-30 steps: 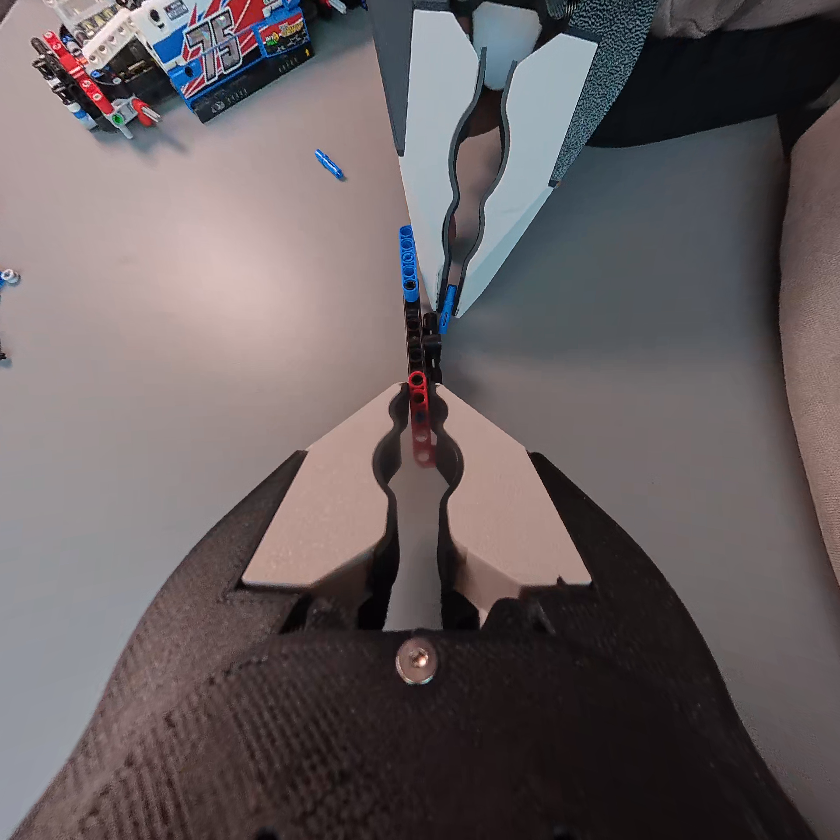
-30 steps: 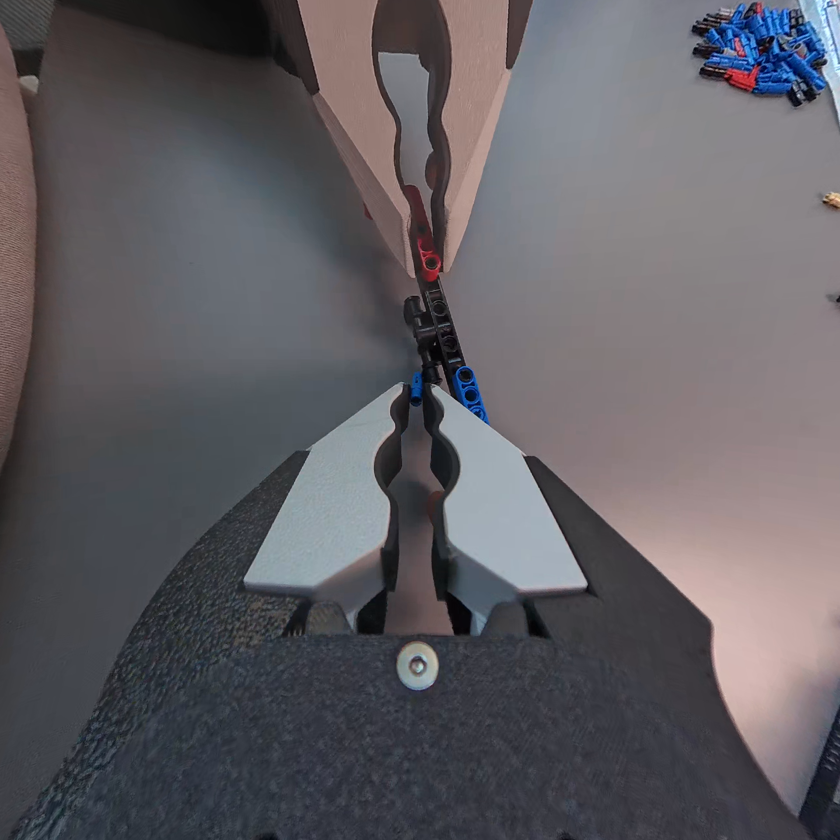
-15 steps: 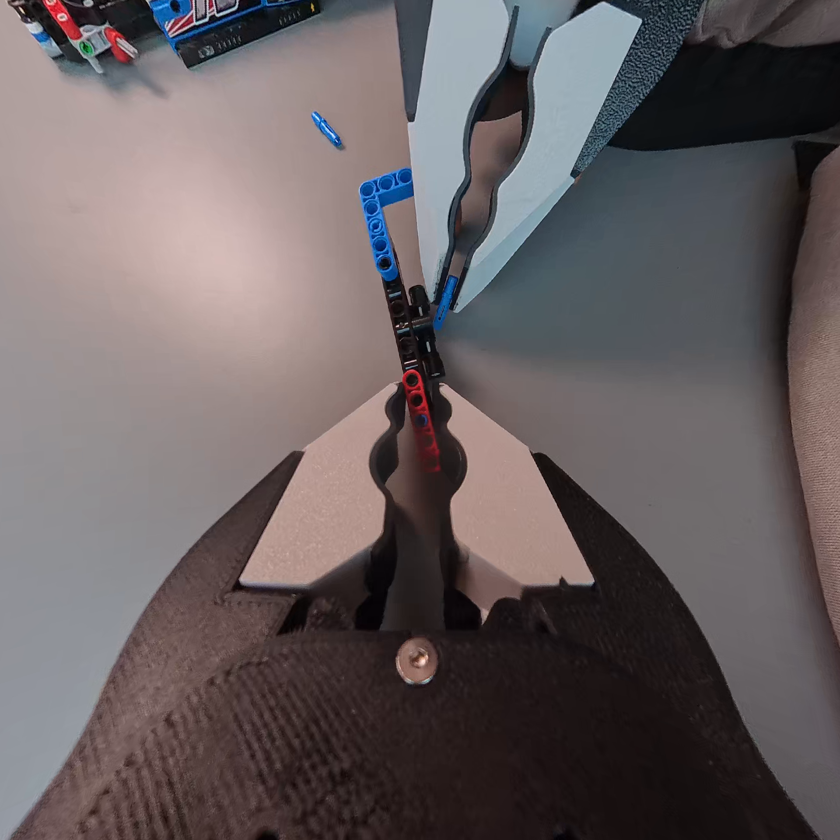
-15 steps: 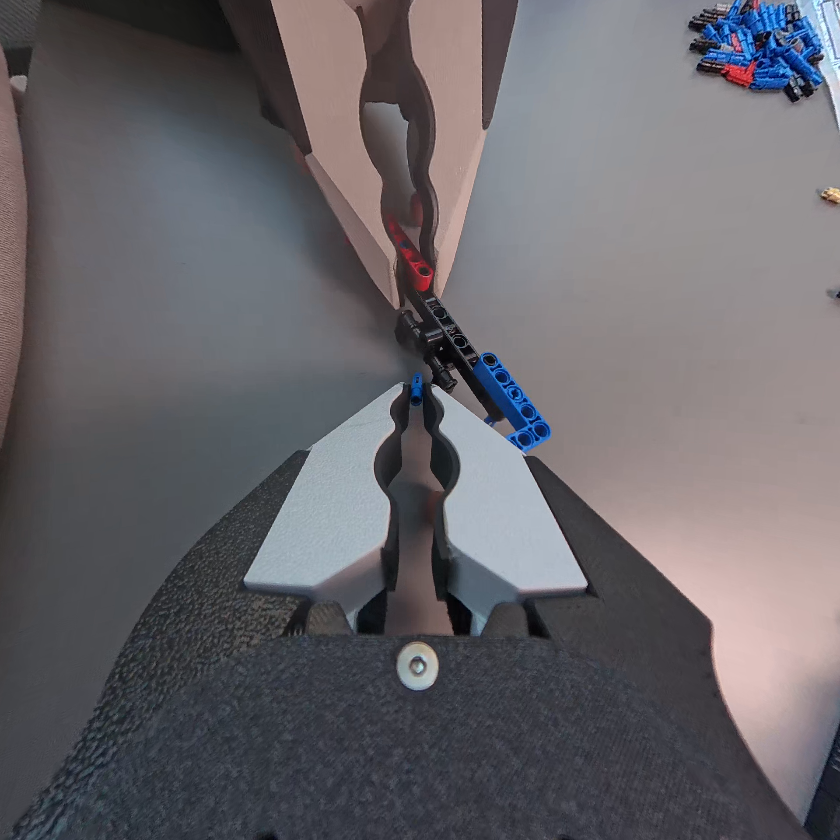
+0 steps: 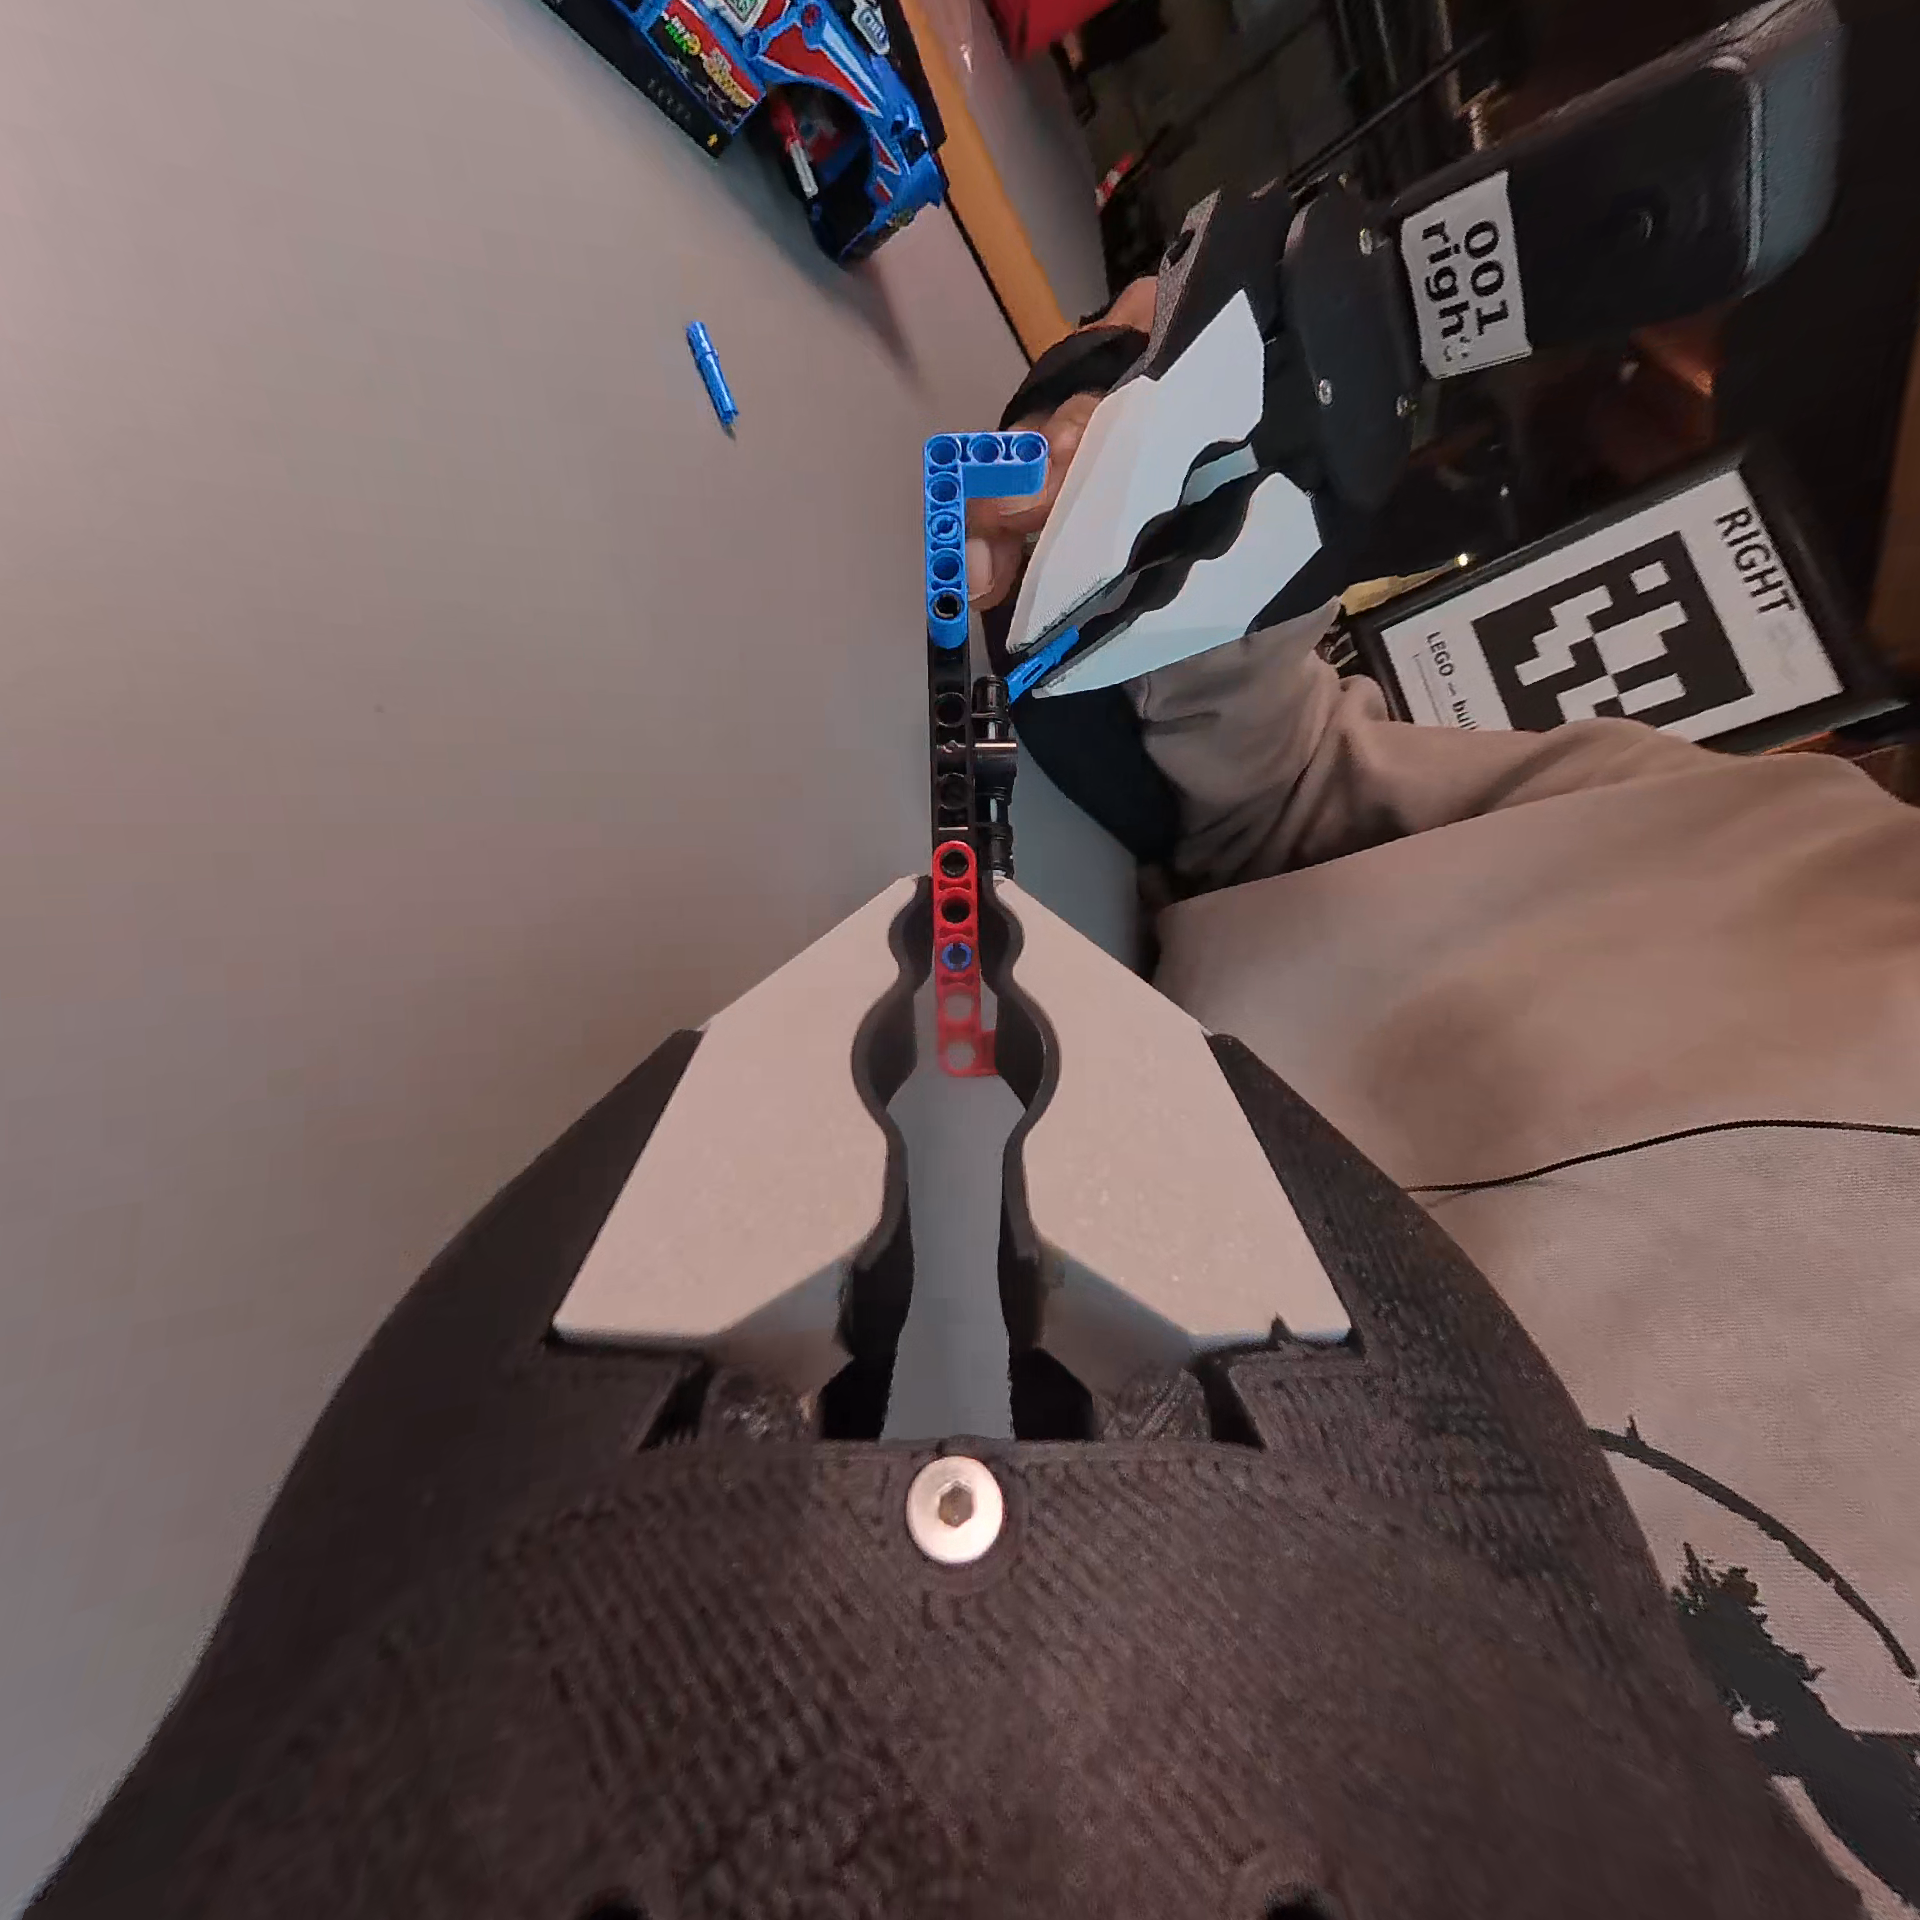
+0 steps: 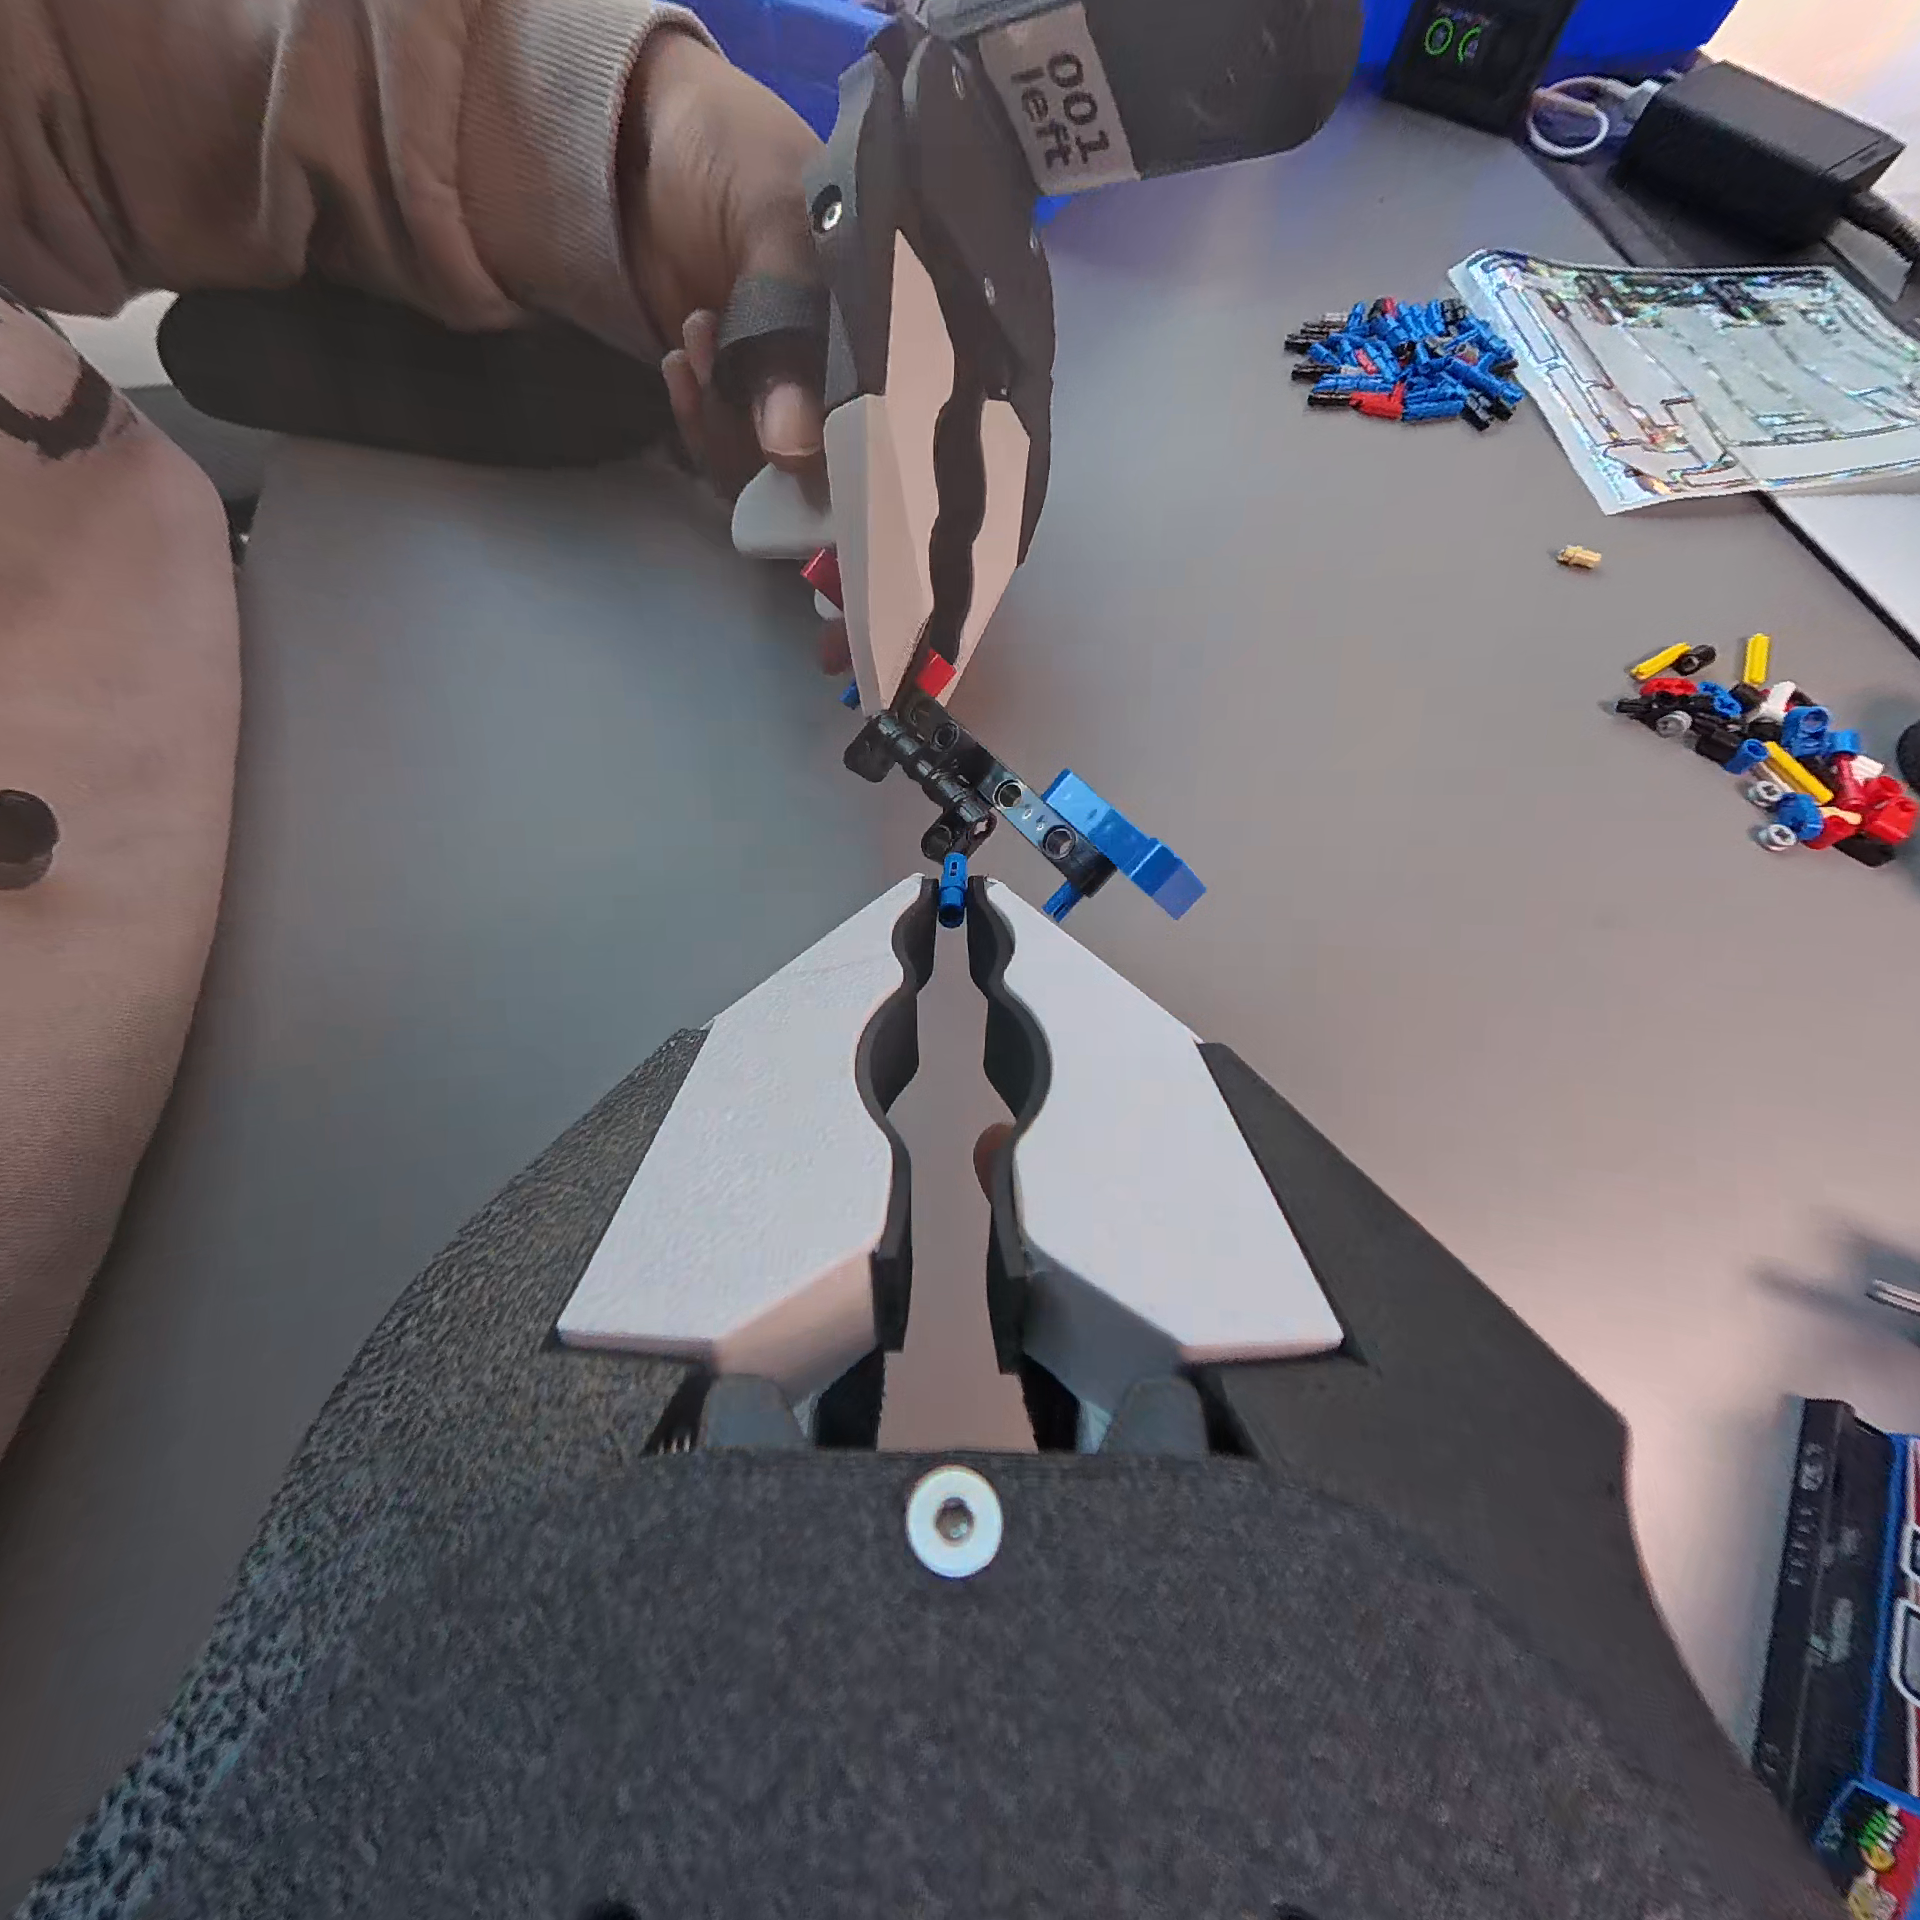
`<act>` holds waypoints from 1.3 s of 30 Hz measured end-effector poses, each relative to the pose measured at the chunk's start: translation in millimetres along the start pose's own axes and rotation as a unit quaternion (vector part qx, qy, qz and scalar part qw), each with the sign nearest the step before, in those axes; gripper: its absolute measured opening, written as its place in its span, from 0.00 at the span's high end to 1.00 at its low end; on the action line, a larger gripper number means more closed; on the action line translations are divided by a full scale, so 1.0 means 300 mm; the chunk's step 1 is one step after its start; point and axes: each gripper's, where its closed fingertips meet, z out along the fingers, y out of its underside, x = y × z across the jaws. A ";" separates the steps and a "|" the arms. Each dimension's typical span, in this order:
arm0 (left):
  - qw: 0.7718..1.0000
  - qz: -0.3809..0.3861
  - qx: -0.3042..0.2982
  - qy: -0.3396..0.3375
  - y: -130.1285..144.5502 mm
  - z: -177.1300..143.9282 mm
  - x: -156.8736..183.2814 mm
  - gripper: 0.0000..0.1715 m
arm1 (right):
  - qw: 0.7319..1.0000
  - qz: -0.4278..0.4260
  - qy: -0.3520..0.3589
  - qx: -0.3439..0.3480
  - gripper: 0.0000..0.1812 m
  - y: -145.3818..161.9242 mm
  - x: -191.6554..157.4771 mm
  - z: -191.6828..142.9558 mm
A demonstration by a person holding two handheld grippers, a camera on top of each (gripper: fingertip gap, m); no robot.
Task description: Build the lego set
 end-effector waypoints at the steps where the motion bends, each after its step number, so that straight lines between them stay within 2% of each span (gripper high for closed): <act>1: 1.000 -0.006 0.005 0.006 -0.003 -0.001 0.003 0.96 | 1.000 0.002 0.000 0.005 0.98 -0.004 0.002 -0.003; 7: 1.000 -0.009 0.016 0.004 -0.009 -0.006 -0.008 0.96 | 1.000 0.009 -0.002 0.021 0.98 -0.012 0.007 -0.005; 11: 1.000 0.010 0.017 -0.023 -0.011 -0.010 -0.028 0.96 | 1.000 0.013 -0.002 0.027 0.98 -0.009 0.010 0.002; 15: 0.992 0.083 0.001 -0.098 -0.006 -0.017 -0.065 0.96 | 0.999 0.016 -0.001 0.035 0.98 -0.011 0.014 0.007; 20: 0.970 0.168 -0.021 -0.176 -0.003 -0.027 -0.101 0.96 | 0.999 0.023 -0.001 0.044 0.98 -0.010 0.020 0.017; 24: 0.951 0.222 -0.032 -0.211 0.004 -0.025 -0.109 0.96 | 0.999 0.025 -0.007 0.048 0.98 -0.003 0.017 0.025; 31: 0.926 0.283 -0.047 -0.246 0.017 -0.032 -0.113 0.96 | 0.997 0.040 -0.017 0.062 0.98 -0.005 0.017 0.033; 39: 0.927 0.280 -0.051 -0.243 0.033 -0.045 -0.112 0.96 | 0.996 0.049 -0.022 0.066 0.98 -0.007 0.013 0.053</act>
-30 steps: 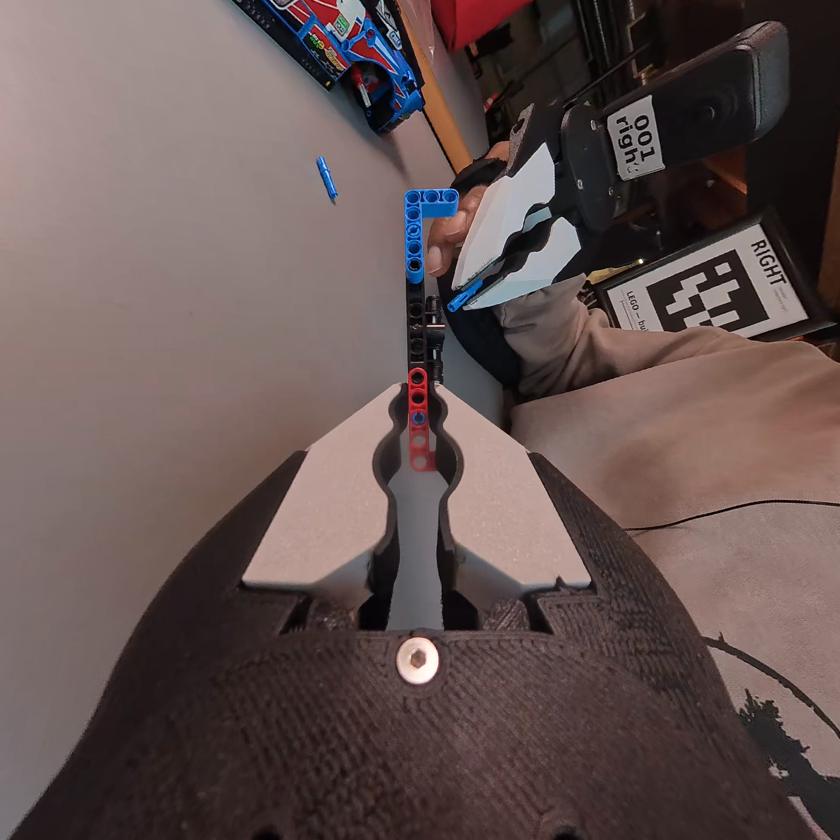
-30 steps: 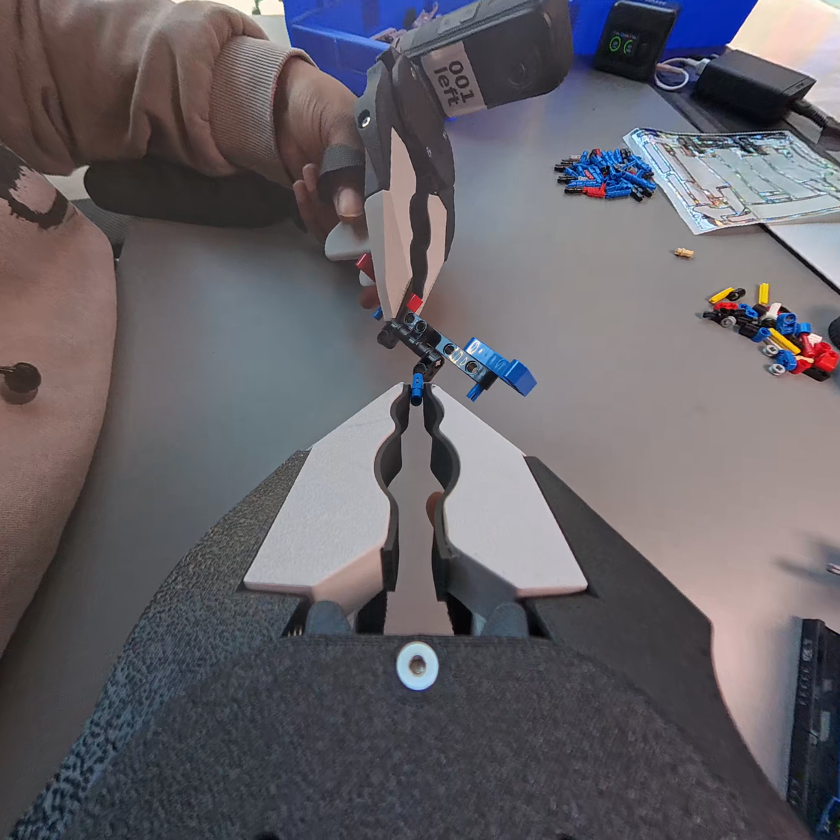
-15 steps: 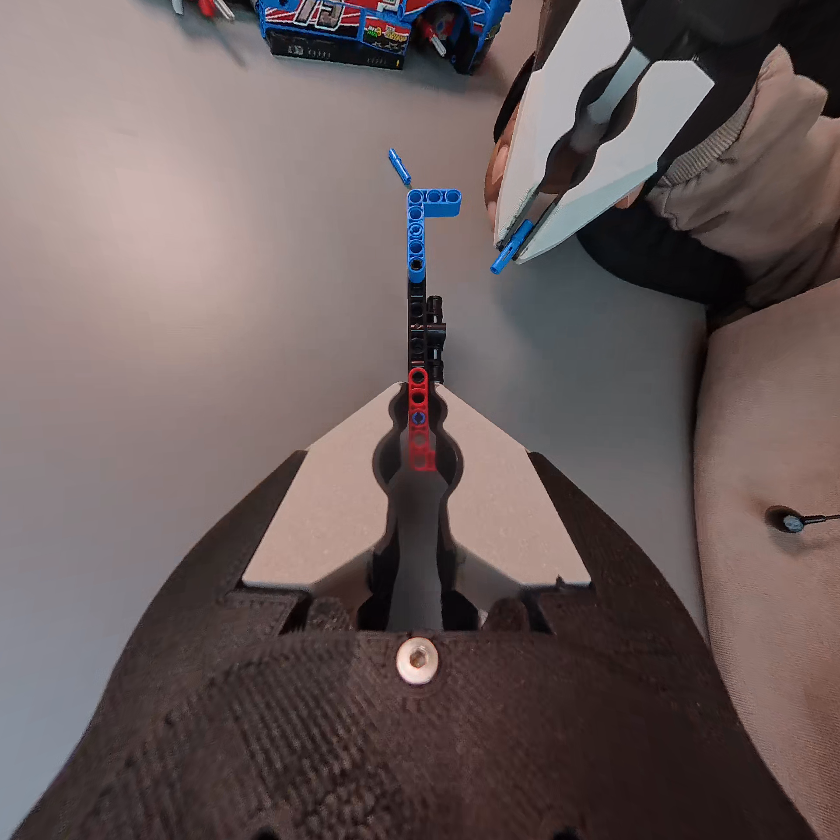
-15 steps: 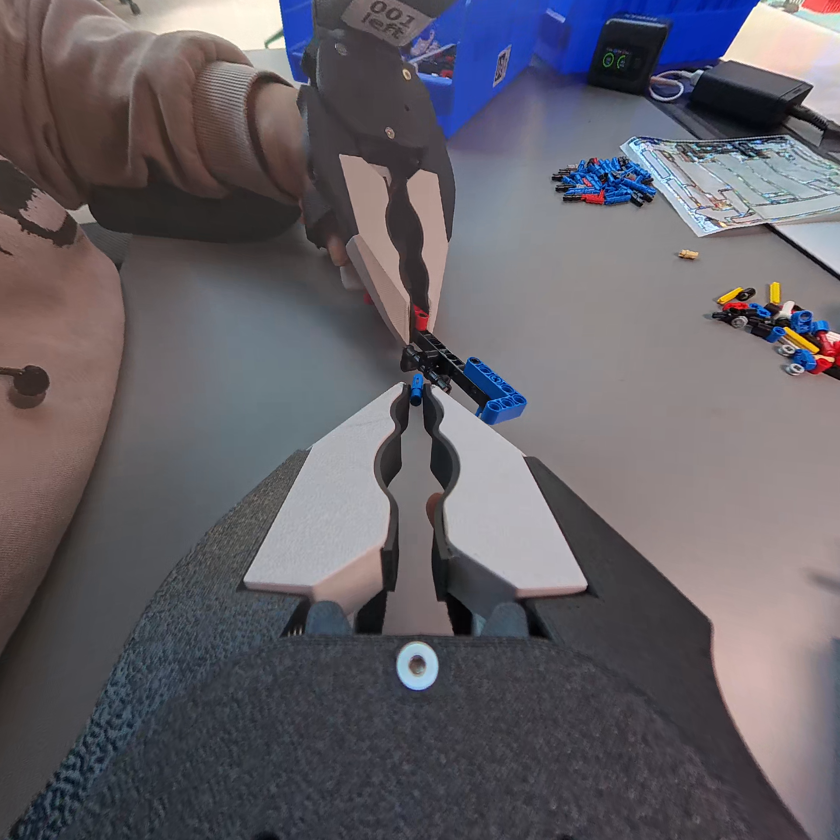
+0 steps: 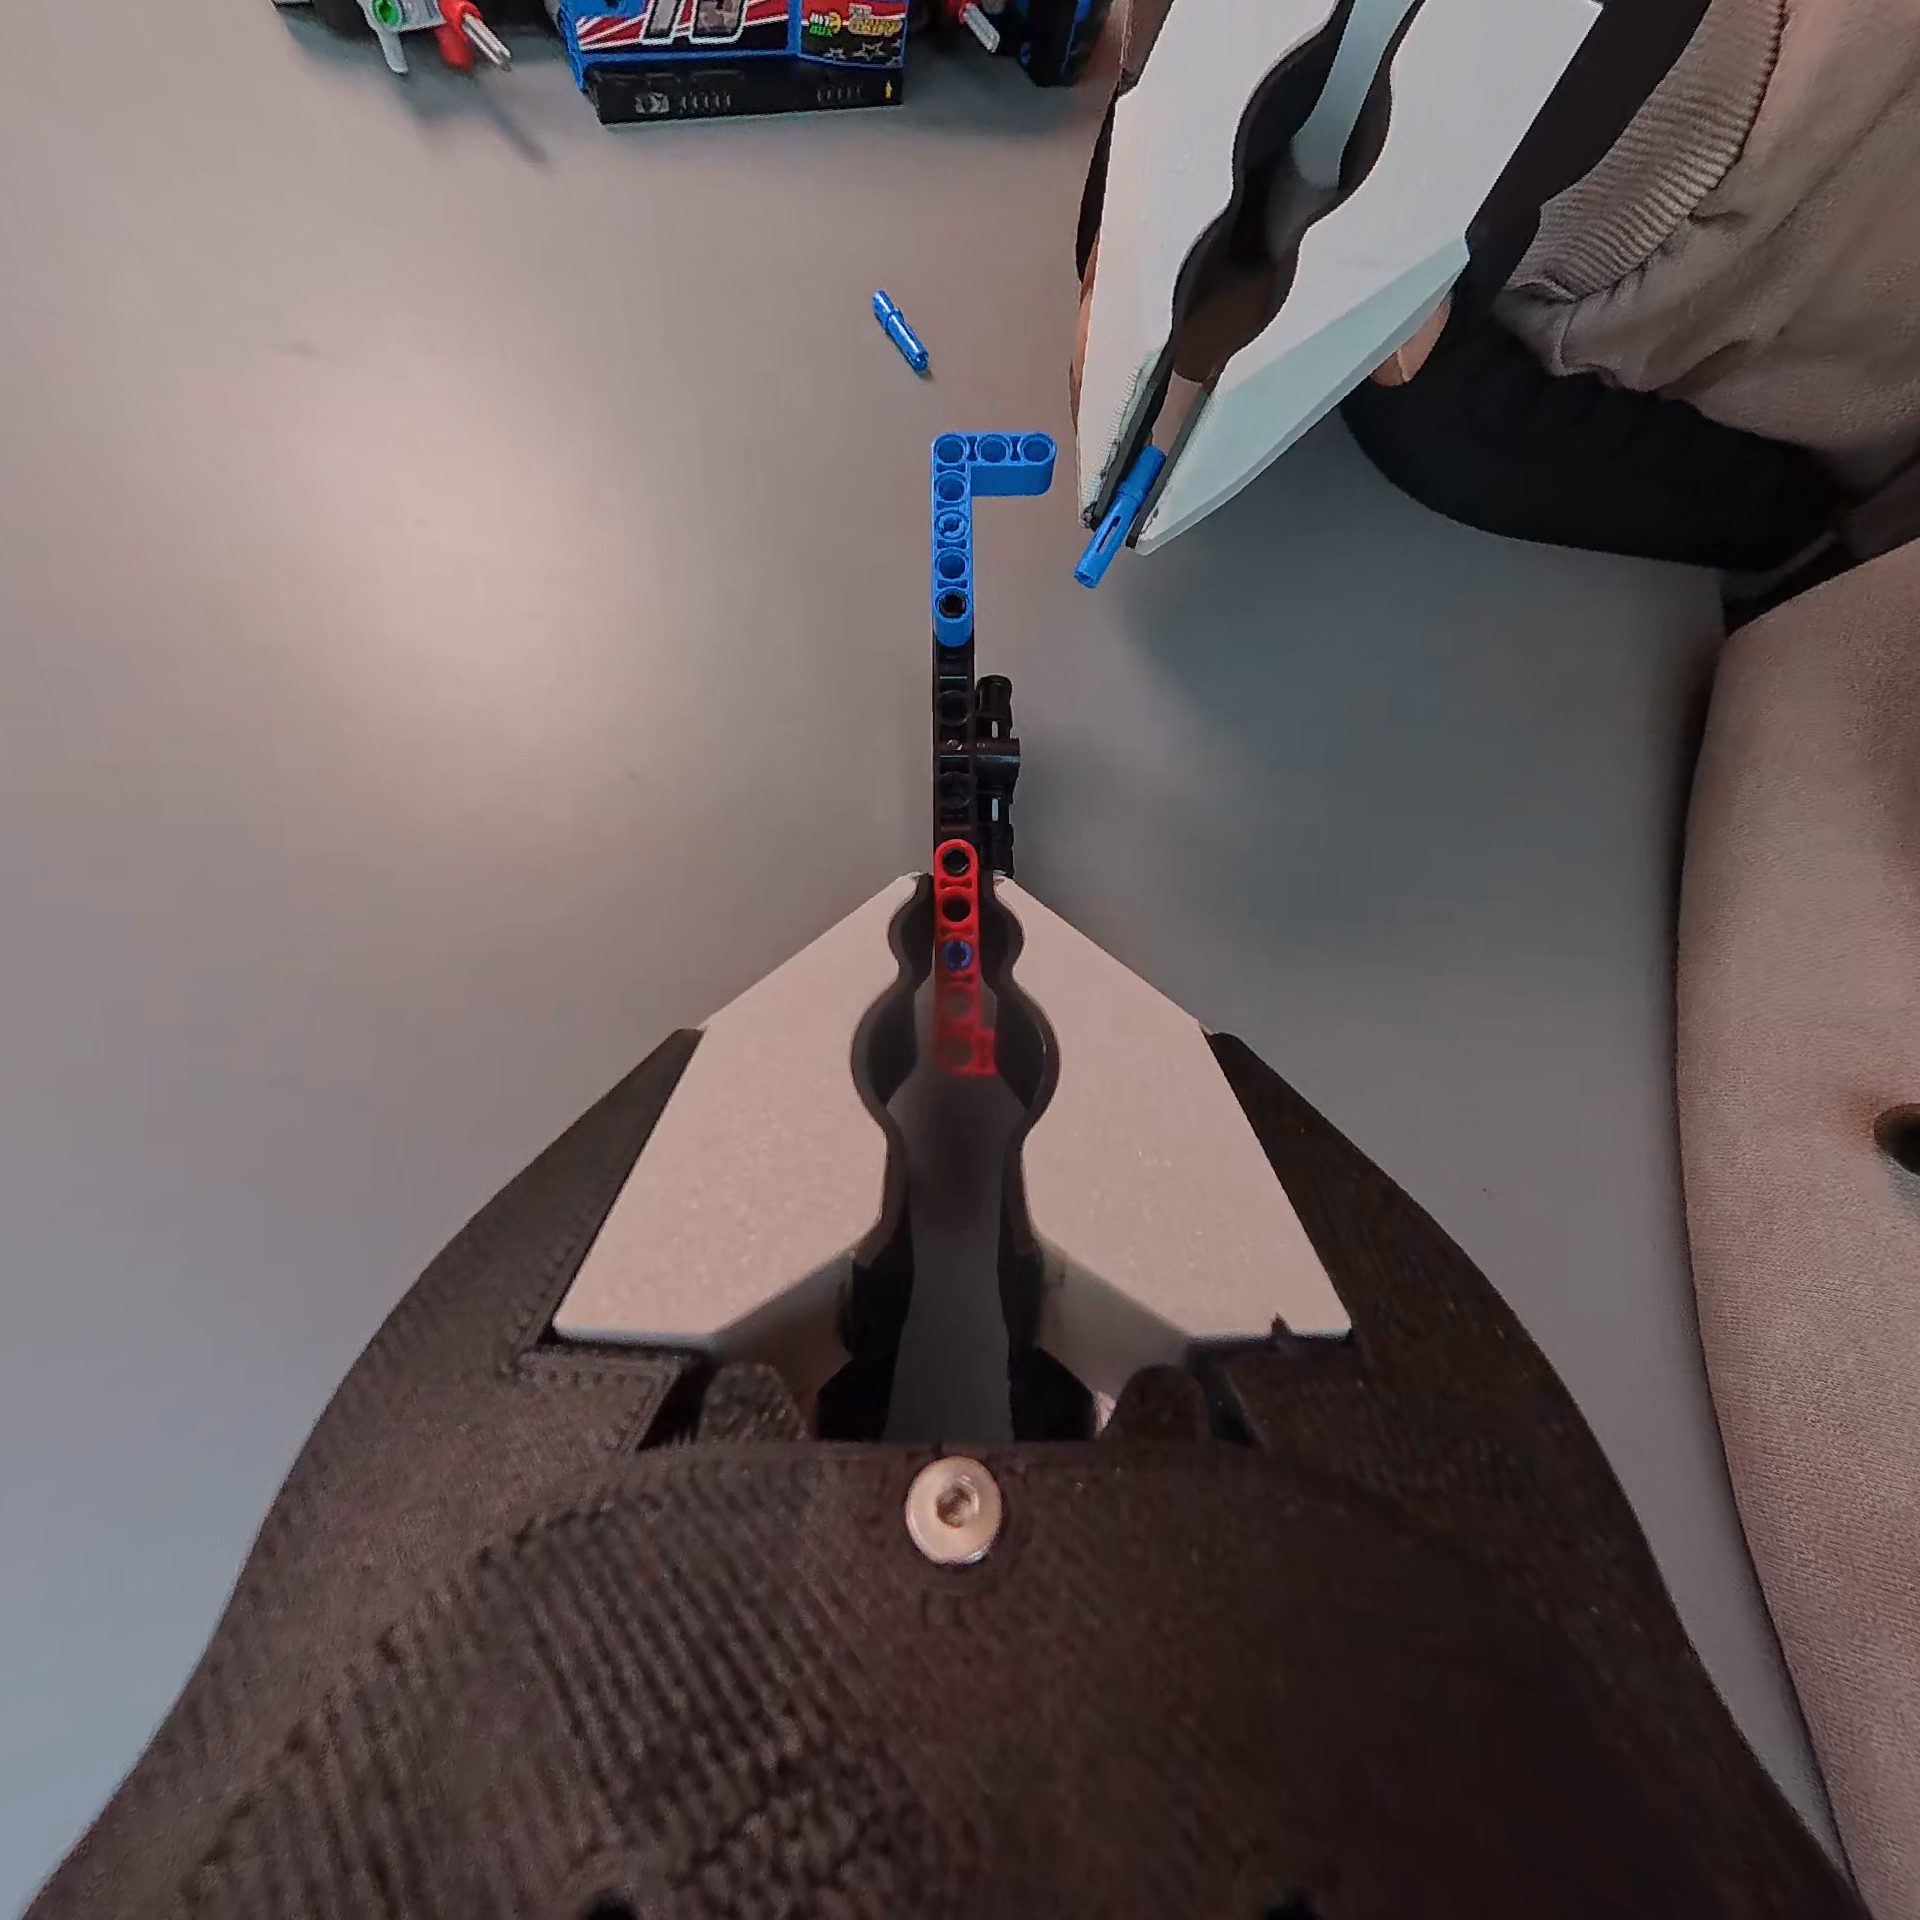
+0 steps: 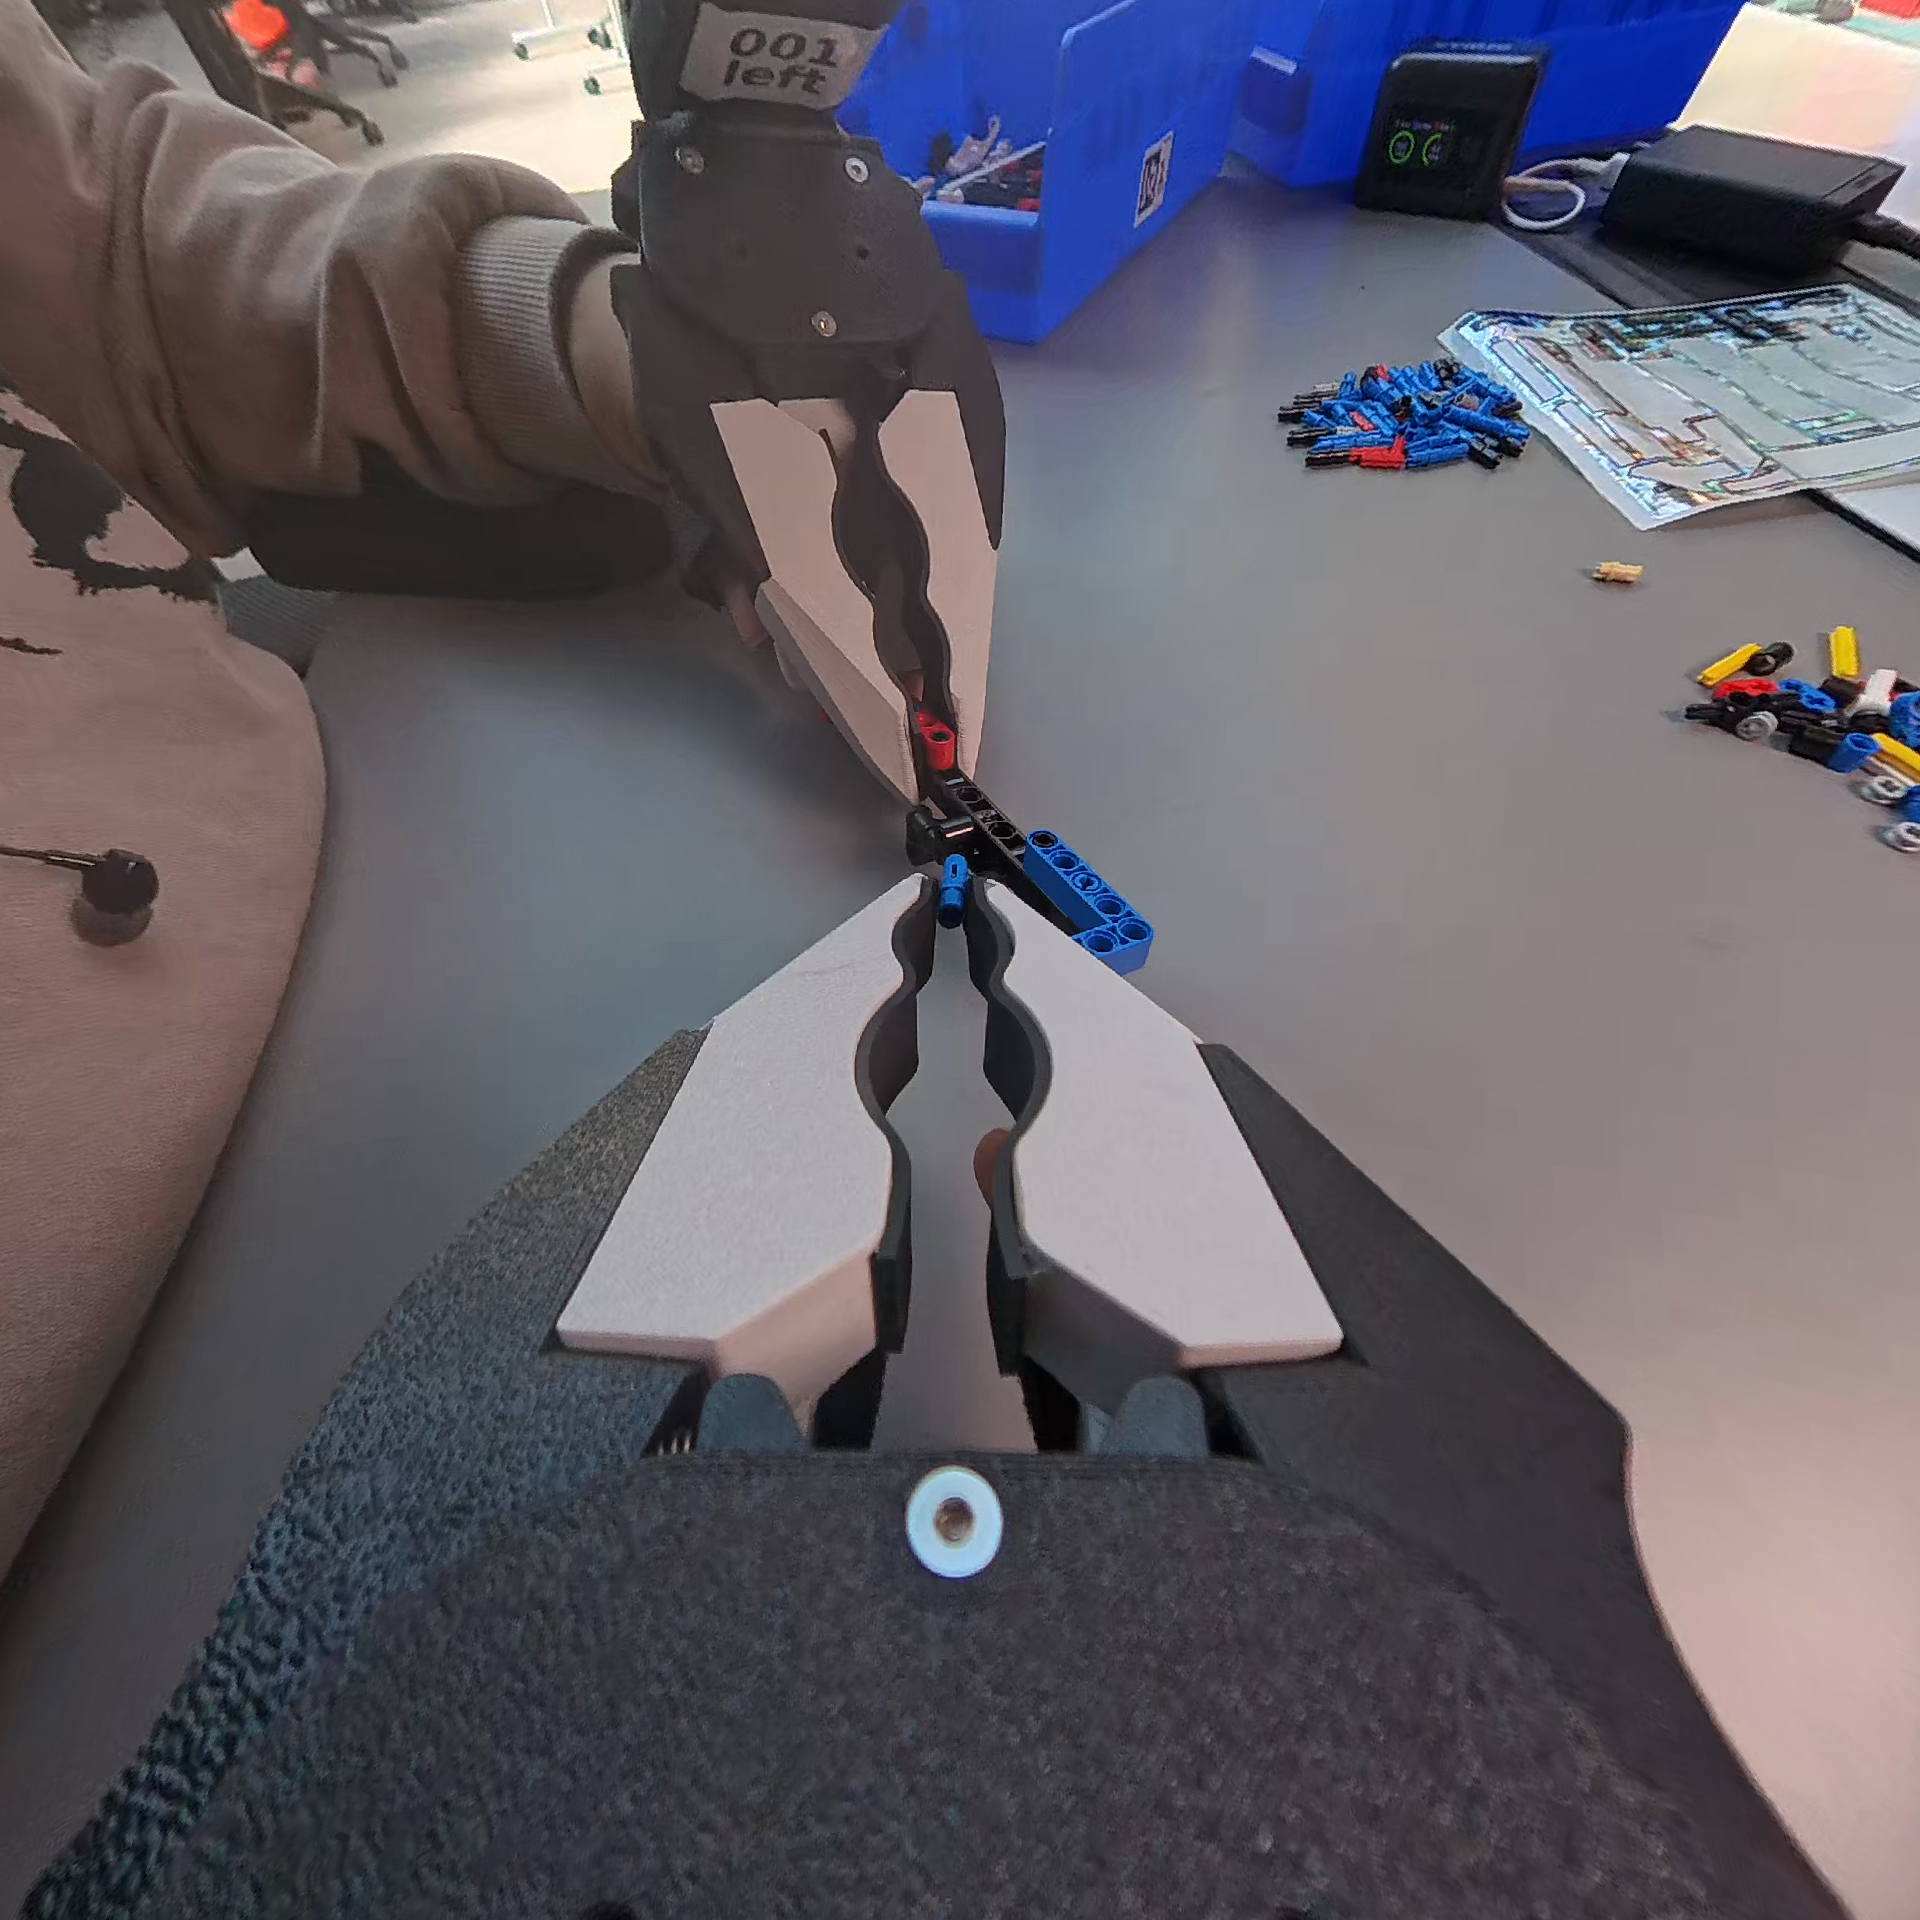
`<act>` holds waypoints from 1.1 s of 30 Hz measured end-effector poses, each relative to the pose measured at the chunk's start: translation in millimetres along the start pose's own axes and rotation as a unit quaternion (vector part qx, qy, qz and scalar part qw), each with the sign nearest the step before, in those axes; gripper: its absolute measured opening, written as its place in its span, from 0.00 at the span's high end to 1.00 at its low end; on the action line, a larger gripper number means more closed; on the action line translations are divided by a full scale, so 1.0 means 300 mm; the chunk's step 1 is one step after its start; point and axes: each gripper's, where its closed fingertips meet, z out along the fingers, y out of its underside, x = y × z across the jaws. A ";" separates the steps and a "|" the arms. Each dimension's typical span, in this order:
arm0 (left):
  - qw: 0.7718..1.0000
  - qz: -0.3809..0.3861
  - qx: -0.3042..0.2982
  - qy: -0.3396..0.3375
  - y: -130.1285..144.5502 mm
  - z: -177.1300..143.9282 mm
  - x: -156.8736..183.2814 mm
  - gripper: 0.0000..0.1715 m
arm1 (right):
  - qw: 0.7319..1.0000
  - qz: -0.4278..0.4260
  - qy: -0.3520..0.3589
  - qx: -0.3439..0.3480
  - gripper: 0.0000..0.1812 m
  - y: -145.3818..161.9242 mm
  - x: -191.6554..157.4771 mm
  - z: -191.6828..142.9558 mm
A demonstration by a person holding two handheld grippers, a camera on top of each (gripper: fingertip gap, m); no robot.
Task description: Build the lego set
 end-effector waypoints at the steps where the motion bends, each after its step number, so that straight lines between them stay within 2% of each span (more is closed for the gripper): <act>1: 1.000 -0.004 -0.003 0.005 0.003 -0.002 0.003 0.96 | 1.000 0.001 -0.001 0.001 0.98 -0.002 -0.001 0.001; 10: 0.999 -0.028 0.009 0.020 0.002 -0.019 -0.013 0.96 | 1.000 0.002 -0.001 -0.001 0.98 0.001 -0.004 0.008; 16: 0.994 -0.088 0.030 0.061 -0.014 -0.019 0.004 0.96 | 1.000 0.000 0.001 -0.003 0.98 0.002 -0.005 0.004; 18: 0.985 -0.135 0.054 0.092 -0.038 -0.026 0.016 0.96 | 1.000 -0.001 0.001 -0.004 0.98 0.004 -0.005 0.004; 21: 0.959 -0.218 0.109 0.146 -0.094 -0.053 0.025 0.96 | 1.000 -0.001 0.005 0.000 0.98 -0.002 -0.005 0.005; 25: 0.931 -0.285 0.154 0.171 -0.127 -0.074 -0.001 0.96 | 1.000 0.002 0.014 0.012 0.98 -0.019 0.000 0.006; 27: 0.932 -0.290 0.152 0.158 -0.120 -0.068 -0.016 0.96 | 1.000 0.005 0.024 0.011 0.98 -0.018 0.011 0.007; 33: 0.958 -0.242 0.105 0.109 -0.094 -0.023 0.010 0.90 | 0.996 -0.008 0.071 -0.048 0.98 0.033 0.050 0.034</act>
